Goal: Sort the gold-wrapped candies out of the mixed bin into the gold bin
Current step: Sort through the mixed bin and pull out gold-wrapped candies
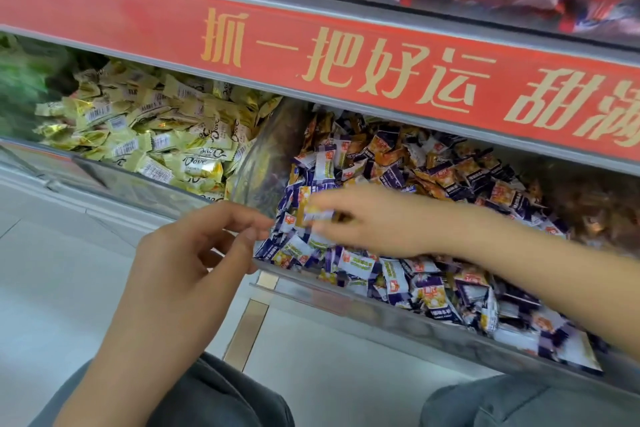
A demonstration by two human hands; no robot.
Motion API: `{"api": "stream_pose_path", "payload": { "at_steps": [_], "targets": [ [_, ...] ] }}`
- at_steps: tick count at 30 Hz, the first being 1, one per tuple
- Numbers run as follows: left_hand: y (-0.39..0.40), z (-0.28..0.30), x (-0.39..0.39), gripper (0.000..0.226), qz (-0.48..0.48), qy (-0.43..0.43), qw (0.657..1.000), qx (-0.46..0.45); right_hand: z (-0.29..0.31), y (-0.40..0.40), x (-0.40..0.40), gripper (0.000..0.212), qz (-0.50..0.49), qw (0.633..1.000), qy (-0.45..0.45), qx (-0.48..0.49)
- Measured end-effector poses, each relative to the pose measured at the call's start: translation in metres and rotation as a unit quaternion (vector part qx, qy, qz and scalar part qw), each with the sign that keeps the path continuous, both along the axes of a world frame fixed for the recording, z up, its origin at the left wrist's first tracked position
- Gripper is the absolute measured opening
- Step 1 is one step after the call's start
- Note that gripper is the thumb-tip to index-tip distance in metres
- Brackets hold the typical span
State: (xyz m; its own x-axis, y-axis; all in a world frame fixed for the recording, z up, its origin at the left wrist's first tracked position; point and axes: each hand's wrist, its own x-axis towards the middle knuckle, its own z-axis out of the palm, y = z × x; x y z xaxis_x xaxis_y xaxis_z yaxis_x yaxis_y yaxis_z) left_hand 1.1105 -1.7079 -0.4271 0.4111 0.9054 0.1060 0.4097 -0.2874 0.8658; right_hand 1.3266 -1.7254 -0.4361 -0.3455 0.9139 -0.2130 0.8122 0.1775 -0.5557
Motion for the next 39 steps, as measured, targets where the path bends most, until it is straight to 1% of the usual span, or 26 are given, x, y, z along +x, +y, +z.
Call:
{"api": "stream_pose_path", "payload": {
  "at_steps": [2, 4, 5, 8, 9, 10, 11, 12, 14, 15, 16, 18, 19, 21, 23, 25, 26, 27, 28, 30, 32, 34, 35, 37, 39],
  "targets": [
    [0.000, -0.002, -0.001, 0.031, 0.004, 0.013, 1.000, 0.009, 0.017, 0.000, 0.012, 0.030, -0.066, 0.996, 0.052, 0.025],
    [0.000, -0.002, 0.000, 0.032, 0.002, 0.021, 1.000, 0.013, 0.029, -0.005, 0.018, 0.032, -0.094, 0.991, 0.083, 0.040],
    [0.000, -0.002, 0.001, 0.031, 0.000, 0.021, 1.000, 0.015, 0.031, -0.009, 0.020, 0.032, -0.102, 0.989, 0.099, 0.031],
    [-0.001, -0.002, 0.003, 0.029, 0.000, 0.019, 1.000, 0.022, 0.034, -0.023, 0.014, 0.048, -0.106, 0.990, 0.090, -0.025],
    [-0.001, -0.001, 0.004, 0.028, 0.001, 0.019, 1.000, 0.023, 0.032, -0.025, 0.013, 0.046, -0.118, 0.986, 0.103, -0.051],
    [-0.001, -0.001, 0.004, 0.027, 0.000, 0.021, 0.999, 0.027, 0.030, -0.024, 0.013, 0.043, -0.148, 0.976, 0.134, -0.084],
    [-0.001, -0.001, 0.005, 0.026, 0.000, 0.023, 0.999, 0.031, 0.026, -0.022, 0.014, 0.047, -0.193, 0.958, 0.174, -0.124],
    [-0.001, -0.001, 0.005, 0.026, 0.002, 0.024, 0.999, 0.034, 0.023, -0.019, 0.015, 0.055, -0.238, 0.931, 0.219, -0.168],
    [-0.001, -0.002, 0.005, 0.026, 0.006, 0.022, 0.999, 0.037, 0.018, -0.016, 0.019, 0.060, -0.299, 0.862, 0.332, -0.238],
    [0.000, -0.002, 0.006, 0.026, 0.009, 0.023, 0.999, 0.040, 0.016, -0.017, 0.021, 0.058, -0.307, 0.829, 0.390, -0.258],
    [0.000, -0.002, 0.007, 0.025, 0.013, 0.025, 0.999, 0.046, 0.017, -0.019, 0.021, 0.053, -0.308, 0.800, 0.441, -0.266],
    [0.002, -0.004, 0.009, 0.023, 0.023, 0.026, 0.998, 0.058, 0.021, -0.026, 0.020, 0.037, -0.308, 0.749, 0.522, -0.270],
    [0.002, -0.003, 0.011, 0.023, 0.029, 0.027, 0.997, 0.065, 0.024, -0.030, 0.019, 0.033, -0.312, 0.718, 0.560, -0.272],
    [-0.001, -0.001, 0.015, 0.023, 0.046, 0.031, 0.995, 0.078, 0.029, -0.038, 0.017, 0.033, -0.332, 0.660, 0.615, -0.273],
    [-0.003, -0.001, 0.018, 0.020, 0.057, 0.028, 0.994, 0.094, 0.033, -0.044, 0.017, 0.032, -0.366, 0.609, 0.652, -0.264],
    [-0.005, 0.002, 0.022, 0.019, 0.044, 0.028, 0.989, 0.137, 0.041, -0.056, 0.019, 0.029, -0.399, 0.567, 0.683, -0.231],
    [-0.004, 0.004, 0.025, 0.018, 0.025, 0.037, 0.984, 0.172, 0.046, -0.064, 0.020, 0.025, -0.412, 0.555, 0.693, -0.207],
    [-0.004, 0.006, 0.031, 0.017, 0.001, 0.053, 0.977, 0.206, 0.050, -0.073, 0.023, 0.023, -0.419, 0.554, 0.696, -0.181],
    [0.000, 0.007, 0.038, 0.017, -0.028, 0.075, 0.970, 0.228, 0.054, -0.083, 0.026, 0.023, -0.426, 0.563, 0.692, -0.152],
    [0.011, 0.006, 0.057, 0.023, -0.075, 0.137, 0.963, 0.219, 0.060, -0.107, 0.037, 0.024, -0.448, 0.588, 0.667, -0.090],
    [0.029, 0.003, 0.078, 0.027, -0.128, 0.217, 0.950, 0.184, 0.063, -0.133, 0.048, 0.023, -0.476, 0.594, 0.647, -0.038],
    [0.045, -0.002, 0.094, 0.020, -0.201, 0.307, 0.917, 0.156, 0.065, -0.160, 0.059, 0.018, -0.492, 0.581, 0.649, -0.001],
    [0.049, -0.004, 0.098, 0.021, -0.229, 0.344, 0.899, 0.144, 0.066, -0.172, 0.066, 0.020, -0.496, 0.570, 0.655, 0.018],
    [0.054, -0.013, 0.101, 0.028, -0.260, 0.391, 0.874, 0.126, 0.067, -0.194, 0.080, 0.031, -0.515, 0.543, 0.661, 0.063],
    [0.052, -0.020, 0.099, 0.026, -0.272, 0.414, 0.858, 0.133, 0.067, -0.212, 0.095, 0.021, -0.553, 0.526, 0.636, 0.111]
  ]
}}
